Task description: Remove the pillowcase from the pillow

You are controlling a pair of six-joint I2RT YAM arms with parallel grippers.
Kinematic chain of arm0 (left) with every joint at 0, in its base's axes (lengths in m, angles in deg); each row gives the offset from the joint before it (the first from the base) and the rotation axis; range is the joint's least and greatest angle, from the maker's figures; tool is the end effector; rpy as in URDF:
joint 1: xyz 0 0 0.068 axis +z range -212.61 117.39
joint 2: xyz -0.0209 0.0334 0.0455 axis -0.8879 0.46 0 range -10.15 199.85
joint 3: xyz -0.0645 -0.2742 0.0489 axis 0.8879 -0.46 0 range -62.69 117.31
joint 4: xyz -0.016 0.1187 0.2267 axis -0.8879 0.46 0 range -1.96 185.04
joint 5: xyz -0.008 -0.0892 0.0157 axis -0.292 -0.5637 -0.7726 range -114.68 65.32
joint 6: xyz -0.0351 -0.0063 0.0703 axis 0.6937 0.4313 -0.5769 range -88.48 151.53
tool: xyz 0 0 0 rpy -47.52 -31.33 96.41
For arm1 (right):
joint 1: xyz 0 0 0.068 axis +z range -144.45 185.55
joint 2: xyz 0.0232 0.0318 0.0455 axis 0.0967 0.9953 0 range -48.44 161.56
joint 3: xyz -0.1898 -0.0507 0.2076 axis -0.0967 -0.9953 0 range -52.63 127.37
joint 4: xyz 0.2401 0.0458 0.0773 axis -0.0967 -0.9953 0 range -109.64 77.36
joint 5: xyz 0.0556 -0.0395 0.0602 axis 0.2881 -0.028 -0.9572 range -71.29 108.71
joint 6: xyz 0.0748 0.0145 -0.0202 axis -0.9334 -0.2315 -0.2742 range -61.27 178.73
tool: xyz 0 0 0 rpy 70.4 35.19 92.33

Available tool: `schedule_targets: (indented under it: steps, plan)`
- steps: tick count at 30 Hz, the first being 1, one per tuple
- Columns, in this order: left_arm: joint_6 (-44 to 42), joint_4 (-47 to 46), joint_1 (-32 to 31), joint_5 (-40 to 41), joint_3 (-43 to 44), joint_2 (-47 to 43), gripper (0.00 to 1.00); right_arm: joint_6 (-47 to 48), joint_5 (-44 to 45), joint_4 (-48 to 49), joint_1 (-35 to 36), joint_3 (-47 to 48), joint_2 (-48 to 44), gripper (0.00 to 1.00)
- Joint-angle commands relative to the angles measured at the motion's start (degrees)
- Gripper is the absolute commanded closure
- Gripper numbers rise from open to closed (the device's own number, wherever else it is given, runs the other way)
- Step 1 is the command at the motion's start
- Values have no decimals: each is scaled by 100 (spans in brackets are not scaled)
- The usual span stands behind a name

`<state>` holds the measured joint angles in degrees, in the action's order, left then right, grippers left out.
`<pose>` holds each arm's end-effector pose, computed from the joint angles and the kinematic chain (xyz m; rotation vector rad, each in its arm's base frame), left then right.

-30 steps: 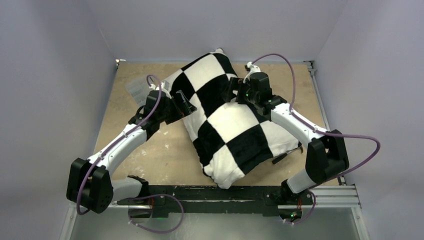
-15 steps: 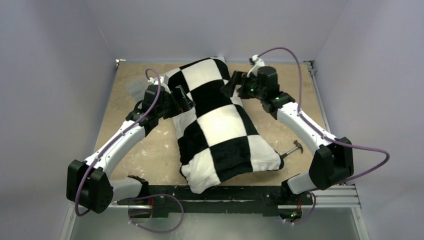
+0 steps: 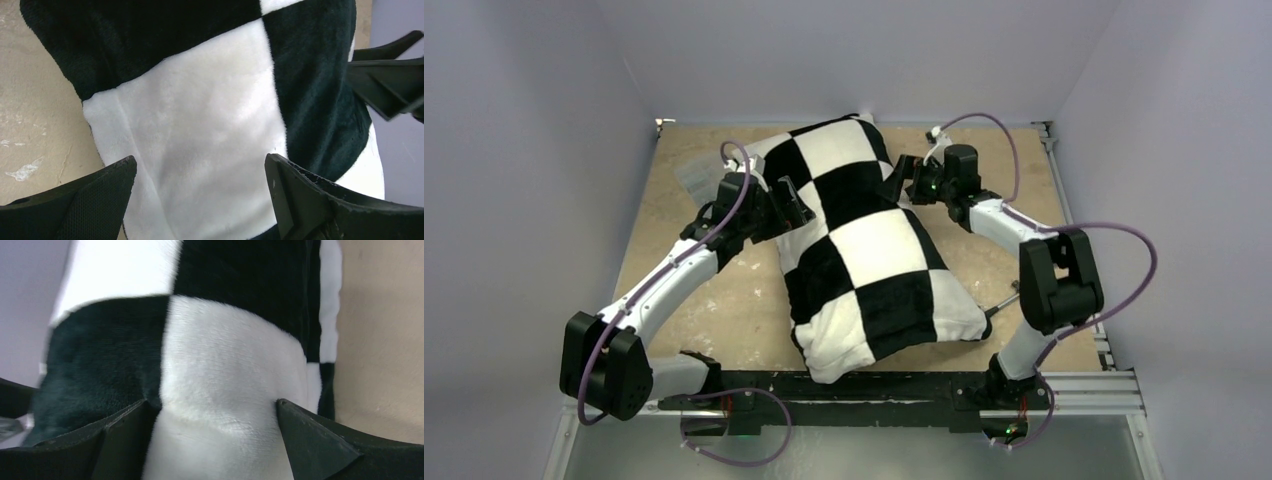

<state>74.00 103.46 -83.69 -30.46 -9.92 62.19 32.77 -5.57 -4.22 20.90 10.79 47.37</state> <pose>0.2751 -0.1134 0.2732 -0.3634 2.2458 -0.7212 0.3847 0.1344 0.2567 -0.0953 2.0573 0.8778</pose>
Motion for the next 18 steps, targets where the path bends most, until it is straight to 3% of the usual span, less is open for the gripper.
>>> schedule_targets:
  steps: [1,7,9,11,14,18]
  plan:
    - [91,-168,-19,-56,-250,-44,1,238,-529,829,-3,-309,484,1]
    - [408,-669,-19,-234,-844,-68,1,474,-1747,1432,216,-627,895,1]
    - [465,-841,-19,-332,-985,11,2,450,-2108,1680,292,-726,925,5]
    - [514,-975,-19,-421,-1073,114,4,391,-2075,1765,335,-747,872,21]
    - [550,-1196,-27,-525,-1146,189,6,372,-1799,1566,330,-615,580,61]
    - [543,-1412,-36,-610,-1091,271,7,423,-1148,879,334,-130,-28,99]
